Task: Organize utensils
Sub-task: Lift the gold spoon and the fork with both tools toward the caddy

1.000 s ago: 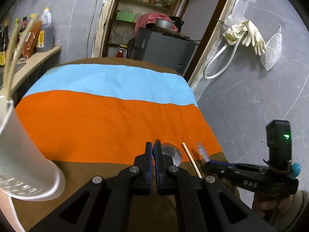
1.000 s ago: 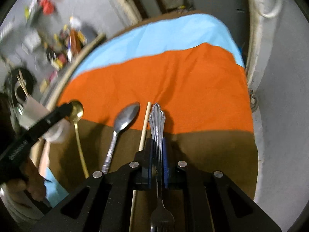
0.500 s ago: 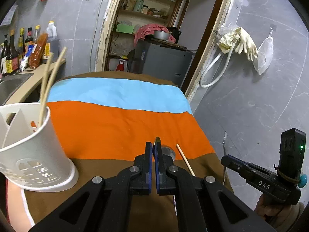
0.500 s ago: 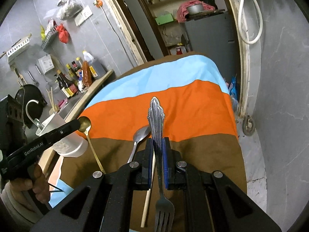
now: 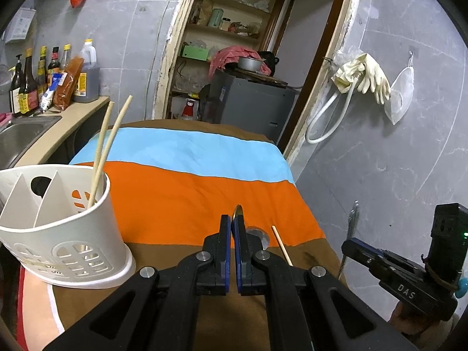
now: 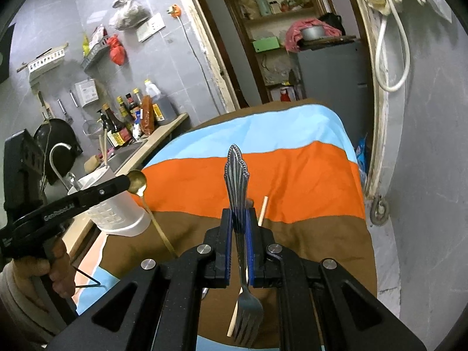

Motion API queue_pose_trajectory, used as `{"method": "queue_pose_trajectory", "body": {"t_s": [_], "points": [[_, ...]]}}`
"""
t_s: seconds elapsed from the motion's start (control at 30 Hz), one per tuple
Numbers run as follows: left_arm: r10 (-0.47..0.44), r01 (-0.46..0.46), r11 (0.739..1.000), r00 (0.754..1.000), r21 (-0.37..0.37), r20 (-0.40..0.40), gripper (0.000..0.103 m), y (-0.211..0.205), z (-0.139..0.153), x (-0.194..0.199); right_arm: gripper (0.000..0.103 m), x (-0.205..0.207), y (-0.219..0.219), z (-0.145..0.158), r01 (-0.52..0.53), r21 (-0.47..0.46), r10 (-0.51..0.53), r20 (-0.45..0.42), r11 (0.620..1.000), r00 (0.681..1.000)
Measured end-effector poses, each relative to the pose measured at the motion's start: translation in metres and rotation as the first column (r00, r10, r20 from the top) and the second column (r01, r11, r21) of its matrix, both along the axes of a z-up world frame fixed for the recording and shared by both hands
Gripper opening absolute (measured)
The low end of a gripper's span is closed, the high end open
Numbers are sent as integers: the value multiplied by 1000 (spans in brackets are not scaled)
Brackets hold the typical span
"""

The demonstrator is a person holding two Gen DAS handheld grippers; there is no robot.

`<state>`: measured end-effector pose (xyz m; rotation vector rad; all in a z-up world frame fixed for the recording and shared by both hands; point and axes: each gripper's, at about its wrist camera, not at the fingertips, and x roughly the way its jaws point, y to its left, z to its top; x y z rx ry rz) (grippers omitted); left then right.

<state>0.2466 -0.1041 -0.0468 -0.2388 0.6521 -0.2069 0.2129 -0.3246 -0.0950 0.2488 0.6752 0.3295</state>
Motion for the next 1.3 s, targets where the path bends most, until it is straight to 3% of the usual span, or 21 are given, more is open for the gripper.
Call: {"method": "queue_pose_trajectory", "body": {"t_s": [0.1, 0.47, 0.73, 1.07, 1.3], "points": [[7, -7, 1000, 1000, -3, 17, 3, 1, 6, -1, 2, -6, 2, 11, -3, 2, 3, 22, 1000, 1000], [30, -32, 999, 995, 12, 92, 3, 15, 34, -8, 2, -10, 20, 44, -30, -7, 30, 101, 1000, 994], [97, -101, 995, 983, 14, 156, 3, 46, 68, -20, 2, -12, 55, 98, -77, -23, 80, 250, 997, 965], [193, -212, 976, 945, 41, 265, 3, 99, 113, -48, 2, -1, 112, 146, -167, 28, 144, 373, 986, 917], [293, -316, 948, 902, 22, 316, 3, 155, 132, -68, 2, 8, 162, 167, -238, 49, 191, 451, 970, 872]]}}
